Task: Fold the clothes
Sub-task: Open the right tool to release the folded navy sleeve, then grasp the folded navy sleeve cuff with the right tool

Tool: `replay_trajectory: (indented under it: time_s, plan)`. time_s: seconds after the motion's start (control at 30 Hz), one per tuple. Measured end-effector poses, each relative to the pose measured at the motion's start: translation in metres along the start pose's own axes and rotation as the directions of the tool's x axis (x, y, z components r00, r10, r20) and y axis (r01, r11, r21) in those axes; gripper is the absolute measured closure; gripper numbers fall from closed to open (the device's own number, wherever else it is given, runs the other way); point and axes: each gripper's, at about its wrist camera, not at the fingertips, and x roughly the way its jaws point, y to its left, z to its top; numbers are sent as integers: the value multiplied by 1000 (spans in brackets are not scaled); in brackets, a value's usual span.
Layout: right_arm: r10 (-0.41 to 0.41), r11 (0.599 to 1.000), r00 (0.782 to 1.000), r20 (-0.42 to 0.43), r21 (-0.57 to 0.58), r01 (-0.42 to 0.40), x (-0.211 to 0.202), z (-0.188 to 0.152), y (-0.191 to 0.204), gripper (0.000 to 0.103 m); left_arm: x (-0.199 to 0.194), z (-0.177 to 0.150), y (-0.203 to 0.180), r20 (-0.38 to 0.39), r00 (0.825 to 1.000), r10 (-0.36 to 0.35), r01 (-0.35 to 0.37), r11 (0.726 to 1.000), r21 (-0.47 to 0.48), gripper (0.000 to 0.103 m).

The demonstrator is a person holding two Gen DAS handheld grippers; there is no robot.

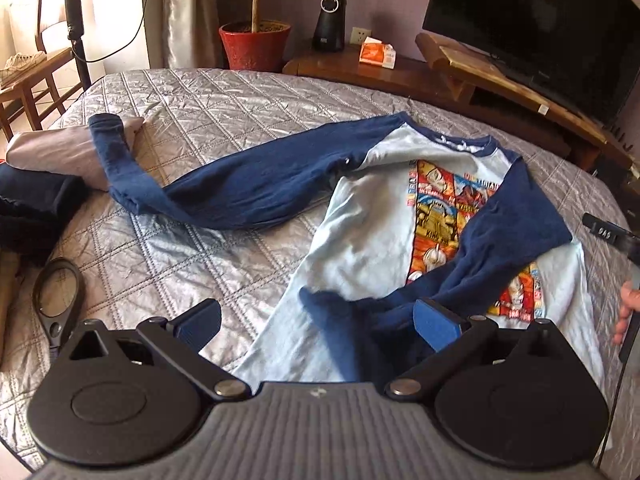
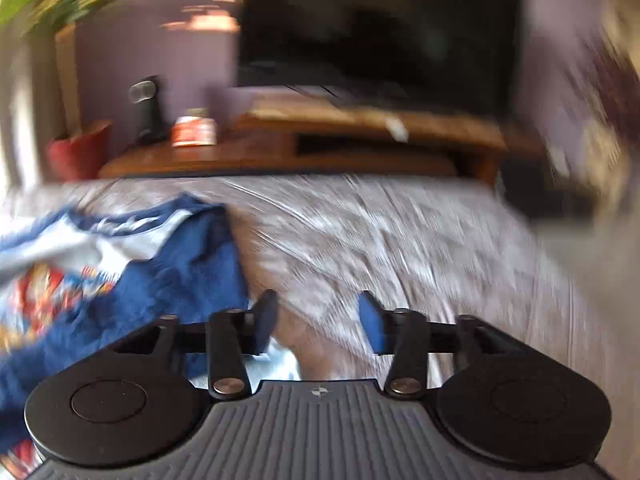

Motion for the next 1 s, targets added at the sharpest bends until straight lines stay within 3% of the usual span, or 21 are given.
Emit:
replay_trajectory:
  time_s: [0.07,0.17,0.27,0.37,0.4,0.43,0.47,0.57,0.63,0.7,0.8,0.87,0.93,1.0]
  plan:
    - [55,998,998,-13,-43,-56,10,16,3,54,6,1,-4,-1,1000,-4,4,1000,-3,1]
    - [113,994,993,-42,-6,-113,37,43,8,54,16,-1,-8,-15,1000,-9,9,1000,0,1]
    - [201,980,966,-165,45,-196,76,58,17,55,23,-4,-8,-30,1000,-4,4,1000,13,1]
    - [191,978,959,-209,-41,-204,99,55,33,58,27,-6,-3,-40,999,7,-7,1000,10,1]
    - [184,976,963,-196,-77,-202,101,53,37,63,29,-7,0,-44,999,10,-10,1000,4,1]
    - [185,977,963,-196,-66,-201,103,54,37,88,31,-7,2,-48,999,13,-14,1000,-2,1]
    - [188,979,961,-202,-38,-200,105,56,36,96,33,-8,4,-53,998,16,-17,1000,-8,1]
    - [192,976,960,-204,145,-165,110,58,16,101,38,-8,11,-68,997,21,-23,999,-29,1]
    - [173,933,968,-181,344,-102,111,53,-9,102,39,-8,15,-78,997,11,-15,999,-52,1]
    - [134,883,983,-124,465,-62,97,45,-25,101,33,-6,18,-62,998,17,-20,998,-55,1]
    - [158,888,985,-70,446,-111,54,42,-11,96,23,-3,27,-41,999,35,-37,998,-49,1]
    - [292,908,955,-54,328,-259,19,38,26,91,16,-1,32,-29,998,47,-48,998,-45,1]
    - [433,891,897,-94,199,-409,-20,21,72,85,9,1,39,-18,998,59,-59,997,-41,1]
    - [509,860,852,-125,109,-498,-60,-2,116,82,3,2,48,-17,997,76,-77,996,-38,1]
